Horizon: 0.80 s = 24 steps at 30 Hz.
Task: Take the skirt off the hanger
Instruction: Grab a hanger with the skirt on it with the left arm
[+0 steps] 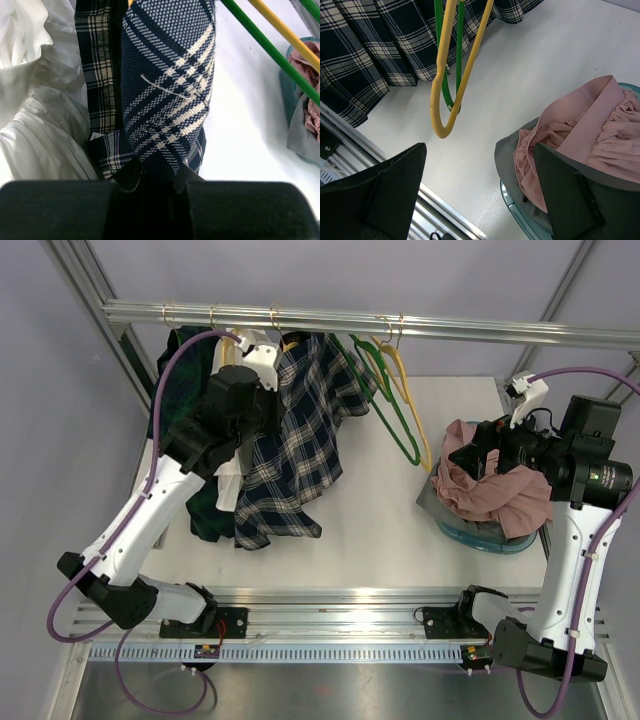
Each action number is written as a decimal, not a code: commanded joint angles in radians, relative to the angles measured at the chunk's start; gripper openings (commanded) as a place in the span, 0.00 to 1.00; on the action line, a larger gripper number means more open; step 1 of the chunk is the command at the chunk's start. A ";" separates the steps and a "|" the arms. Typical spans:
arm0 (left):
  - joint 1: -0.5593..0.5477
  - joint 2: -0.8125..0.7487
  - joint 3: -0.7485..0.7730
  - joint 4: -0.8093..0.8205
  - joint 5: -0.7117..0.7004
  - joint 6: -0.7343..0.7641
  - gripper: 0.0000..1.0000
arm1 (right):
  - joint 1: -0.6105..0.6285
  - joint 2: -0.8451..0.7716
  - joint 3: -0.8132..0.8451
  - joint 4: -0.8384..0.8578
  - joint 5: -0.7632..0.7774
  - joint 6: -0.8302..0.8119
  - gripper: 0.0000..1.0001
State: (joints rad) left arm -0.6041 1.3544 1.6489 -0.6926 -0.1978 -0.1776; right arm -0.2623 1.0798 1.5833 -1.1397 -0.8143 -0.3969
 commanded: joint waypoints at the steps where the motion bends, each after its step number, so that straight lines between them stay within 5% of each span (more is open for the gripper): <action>1: 0.001 -0.011 0.091 0.504 -0.065 -0.011 0.00 | -0.002 -0.015 -0.003 0.035 -0.022 0.018 0.95; 11: 0.000 0.025 0.092 0.578 -0.104 0.240 0.00 | -0.002 -0.017 -0.025 0.038 -0.022 0.024 0.95; 19: -0.061 -0.054 -0.136 0.721 -0.231 0.021 0.00 | -0.003 -0.011 -0.032 0.051 -0.028 0.047 0.96; 24: -0.123 -0.044 -0.195 0.864 -0.373 0.156 0.00 | -0.003 -0.004 -0.028 0.057 -0.039 0.058 0.96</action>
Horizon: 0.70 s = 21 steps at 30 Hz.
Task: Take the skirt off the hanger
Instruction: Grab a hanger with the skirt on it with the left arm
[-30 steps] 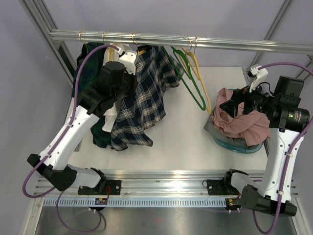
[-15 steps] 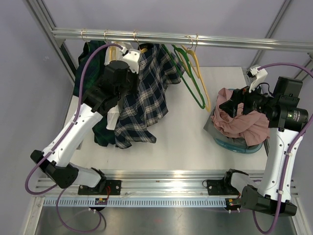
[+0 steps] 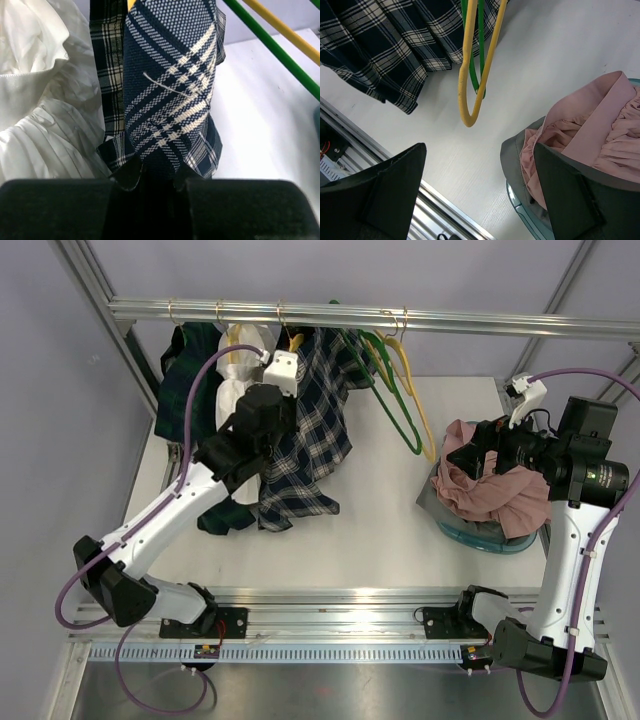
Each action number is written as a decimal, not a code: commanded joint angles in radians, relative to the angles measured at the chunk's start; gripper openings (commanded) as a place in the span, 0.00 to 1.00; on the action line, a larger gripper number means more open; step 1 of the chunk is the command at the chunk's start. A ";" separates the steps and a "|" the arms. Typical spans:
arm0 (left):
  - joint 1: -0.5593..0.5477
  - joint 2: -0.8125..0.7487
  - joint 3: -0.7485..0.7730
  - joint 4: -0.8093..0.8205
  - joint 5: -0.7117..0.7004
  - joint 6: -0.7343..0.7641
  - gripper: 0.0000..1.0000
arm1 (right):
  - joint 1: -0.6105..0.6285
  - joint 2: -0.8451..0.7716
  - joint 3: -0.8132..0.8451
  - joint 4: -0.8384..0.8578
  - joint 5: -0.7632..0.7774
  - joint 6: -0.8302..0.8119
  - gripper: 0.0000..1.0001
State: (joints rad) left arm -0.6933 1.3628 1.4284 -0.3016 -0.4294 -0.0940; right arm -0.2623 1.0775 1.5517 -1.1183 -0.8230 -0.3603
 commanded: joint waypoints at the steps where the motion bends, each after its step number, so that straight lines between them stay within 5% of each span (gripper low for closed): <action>1: -0.037 -0.032 0.030 0.470 -0.146 0.136 0.00 | -0.003 -0.002 0.004 0.034 -0.030 0.020 0.96; 5: -0.089 -0.001 0.021 0.524 -0.331 0.317 0.00 | -0.003 -0.007 -0.001 0.031 -0.021 0.015 0.96; 8: -0.152 0.033 -0.022 0.738 -0.445 0.587 0.00 | -0.002 -0.010 -0.013 0.038 -0.025 0.029 0.96; 13: -0.153 0.064 -0.028 0.867 -0.433 0.718 0.00 | -0.003 -0.011 -0.018 0.041 -0.024 0.030 0.96; 17: -0.153 0.091 0.024 0.854 -0.410 0.674 0.00 | -0.003 -0.016 -0.019 0.038 -0.019 0.023 0.97; 21: -0.153 0.049 0.061 0.629 -0.344 0.443 0.00 | -0.002 -0.024 -0.021 0.032 -0.004 0.018 0.97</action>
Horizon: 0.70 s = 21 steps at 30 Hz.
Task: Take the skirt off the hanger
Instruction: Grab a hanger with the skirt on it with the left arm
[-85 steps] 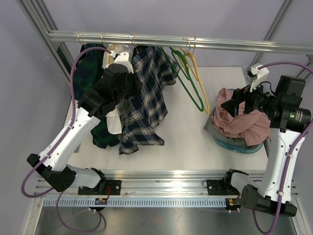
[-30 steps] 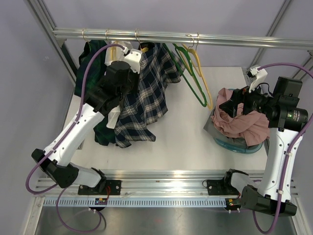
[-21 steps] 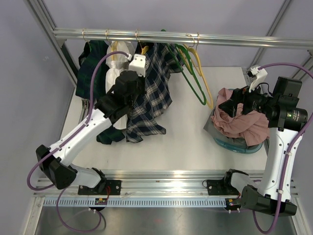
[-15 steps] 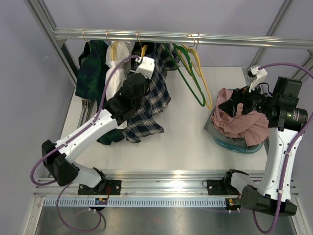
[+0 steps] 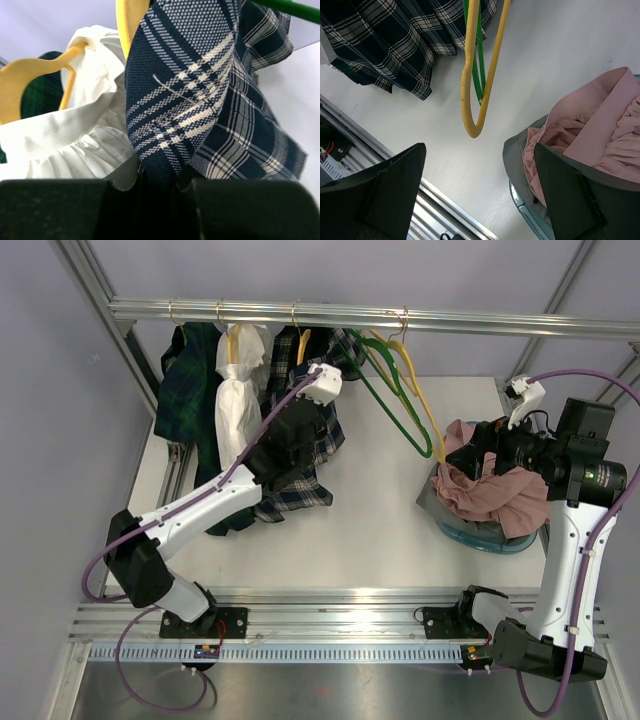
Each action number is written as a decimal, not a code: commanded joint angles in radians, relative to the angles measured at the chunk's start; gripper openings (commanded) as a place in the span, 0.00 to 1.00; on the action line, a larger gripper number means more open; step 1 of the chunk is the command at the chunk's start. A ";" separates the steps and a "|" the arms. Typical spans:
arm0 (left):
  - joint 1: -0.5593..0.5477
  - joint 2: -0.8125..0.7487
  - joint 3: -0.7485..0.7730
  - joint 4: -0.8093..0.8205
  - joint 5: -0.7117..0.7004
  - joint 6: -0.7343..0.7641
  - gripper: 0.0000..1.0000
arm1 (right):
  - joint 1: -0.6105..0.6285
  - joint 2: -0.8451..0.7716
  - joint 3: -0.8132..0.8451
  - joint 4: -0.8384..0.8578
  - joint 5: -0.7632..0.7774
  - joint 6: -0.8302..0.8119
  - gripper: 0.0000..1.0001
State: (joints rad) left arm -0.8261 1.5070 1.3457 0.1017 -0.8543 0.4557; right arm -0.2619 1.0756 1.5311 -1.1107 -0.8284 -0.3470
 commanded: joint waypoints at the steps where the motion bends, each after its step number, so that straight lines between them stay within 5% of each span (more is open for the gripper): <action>1: -0.021 -0.105 0.147 0.196 0.087 -0.191 0.00 | -0.003 -0.022 0.000 0.023 0.005 0.005 0.97; 8: -0.024 -0.200 0.127 0.027 0.089 -0.439 0.00 | -0.002 -0.022 -0.008 0.032 -0.003 0.009 0.96; 21: -0.027 -0.303 0.099 0.064 0.142 -0.437 0.00 | -0.003 -0.022 -0.008 0.035 -0.008 0.016 0.96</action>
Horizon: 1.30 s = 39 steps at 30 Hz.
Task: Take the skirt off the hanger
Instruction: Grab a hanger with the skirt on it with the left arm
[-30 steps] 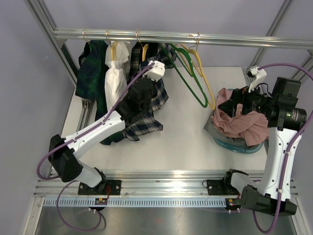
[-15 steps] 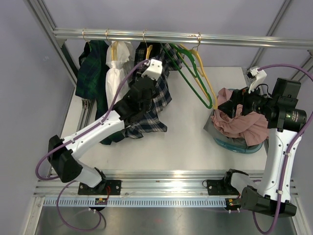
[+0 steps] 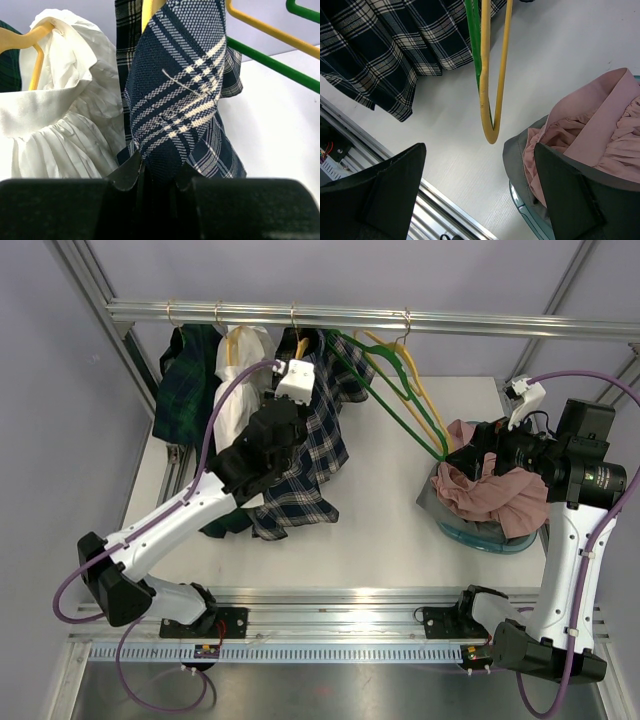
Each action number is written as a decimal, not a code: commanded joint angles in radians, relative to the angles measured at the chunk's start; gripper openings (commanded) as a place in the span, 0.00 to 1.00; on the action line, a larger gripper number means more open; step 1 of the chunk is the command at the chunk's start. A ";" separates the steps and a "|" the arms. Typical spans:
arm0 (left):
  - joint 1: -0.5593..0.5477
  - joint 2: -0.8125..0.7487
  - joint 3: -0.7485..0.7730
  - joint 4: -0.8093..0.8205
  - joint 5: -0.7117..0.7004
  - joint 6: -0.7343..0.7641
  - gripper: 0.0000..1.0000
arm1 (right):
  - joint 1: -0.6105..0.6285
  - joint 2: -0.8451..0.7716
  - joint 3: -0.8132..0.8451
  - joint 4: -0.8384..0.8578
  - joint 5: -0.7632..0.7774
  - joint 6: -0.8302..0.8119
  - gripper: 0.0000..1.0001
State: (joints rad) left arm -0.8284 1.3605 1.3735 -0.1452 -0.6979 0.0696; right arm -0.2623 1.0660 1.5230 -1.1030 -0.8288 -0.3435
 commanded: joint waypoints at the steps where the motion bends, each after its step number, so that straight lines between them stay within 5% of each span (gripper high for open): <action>1: -0.021 -0.162 0.067 0.300 -0.008 -0.065 0.00 | -0.002 -0.012 -0.001 0.026 -0.009 0.012 0.97; 10: -0.024 -0.146 0.093 0.191 -0.228 -0.271 0.00 | -0.003 -0.006 -0.007 0.034 -0.016 0.015 0.97; 27: -0.112 0.060 0.147 0.476 -0.298 0.119 0.00 | -0.003 0.011 -0.006 0.037 -0.004 0.014 0.97; 32: -0.132 0.135 0.107 0.702 -0.390 0.309 0.00 | -0.003 0.012 -0.009 0.038 -0.001 0.015 0.97; 39: -0.136 0.163 0.127 0.639 -0.368 0.242 0.00 | -0.002 0.011 -0.017 0.040 0.011 0.006 0.97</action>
State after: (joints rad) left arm -0.9680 1.5726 1.4075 0.2268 -1.0515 0.3119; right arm -0.2619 1.0801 1.5097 -1.0962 -0.8272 -0.3431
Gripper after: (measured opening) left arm 0.150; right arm 0.971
